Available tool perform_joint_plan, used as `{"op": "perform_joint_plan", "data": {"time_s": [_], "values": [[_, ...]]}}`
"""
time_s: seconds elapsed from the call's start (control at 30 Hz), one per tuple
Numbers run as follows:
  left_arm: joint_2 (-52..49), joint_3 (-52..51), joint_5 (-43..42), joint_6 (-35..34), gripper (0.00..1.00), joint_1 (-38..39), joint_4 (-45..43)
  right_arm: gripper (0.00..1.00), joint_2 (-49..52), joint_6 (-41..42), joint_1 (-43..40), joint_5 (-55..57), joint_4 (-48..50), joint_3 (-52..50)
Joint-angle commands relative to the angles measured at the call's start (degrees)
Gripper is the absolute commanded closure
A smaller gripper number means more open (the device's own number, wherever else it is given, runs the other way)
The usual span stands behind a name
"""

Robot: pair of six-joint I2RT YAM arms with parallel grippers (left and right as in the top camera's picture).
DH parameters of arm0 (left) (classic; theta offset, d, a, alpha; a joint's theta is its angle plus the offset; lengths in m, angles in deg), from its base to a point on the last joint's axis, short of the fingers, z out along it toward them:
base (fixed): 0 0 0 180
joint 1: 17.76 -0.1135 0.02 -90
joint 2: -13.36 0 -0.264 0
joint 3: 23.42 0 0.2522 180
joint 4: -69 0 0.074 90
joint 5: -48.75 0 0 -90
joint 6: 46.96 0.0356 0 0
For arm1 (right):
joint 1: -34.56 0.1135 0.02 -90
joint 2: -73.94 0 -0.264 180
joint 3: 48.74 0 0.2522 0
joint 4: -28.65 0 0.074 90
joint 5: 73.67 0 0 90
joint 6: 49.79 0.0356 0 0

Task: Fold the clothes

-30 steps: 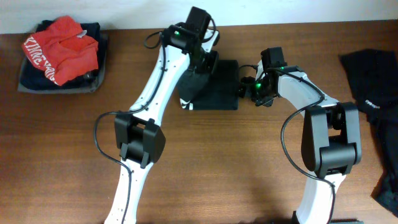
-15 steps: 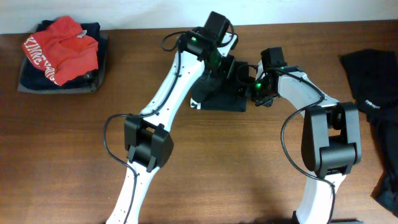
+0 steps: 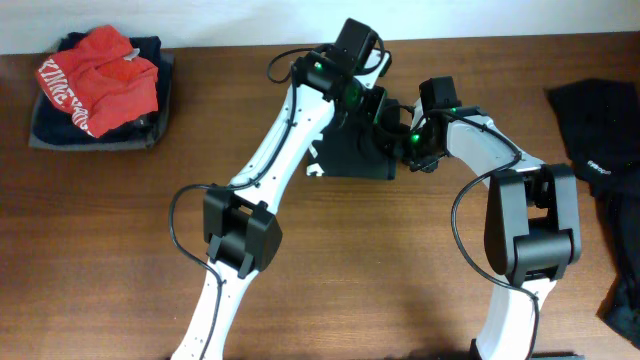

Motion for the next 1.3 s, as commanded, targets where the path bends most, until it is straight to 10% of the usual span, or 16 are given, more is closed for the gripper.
{"op": "perform_joint_plan", "data": {"time_s": [0.0,0.6,0.7,0.83,1.27], "values": [[-1.4,1.0,-2.4,-0.3,0.95,2.5,-0.6,0.31,3.1,0.5,1.0,-0.3,-0.7,-2.2],[5.7,1.2,3.2,-0.1,0.56,-12.7,1.5,0.16,-2.0,-4.2,-8.5,-0.6,-3.5,-2.0],[5.8,1.2,3.2,-0.1,0.19,-17.1,2.1,0.16,-4.0,-7.3,-9.7,-2.1,-3.5,-1.3],[5.8,1.2,3.3,-0.1,0.02,-22.3,3.9,0.16,-6.6,-10.3,-9.4,-7.3,-3.5,1.7],[3.9,1.0,3.3,-0.1,0.01,-33.1,7.8,0.21,-7.5,-16.6,6.8,10.5,-3.8,18.6]]}}
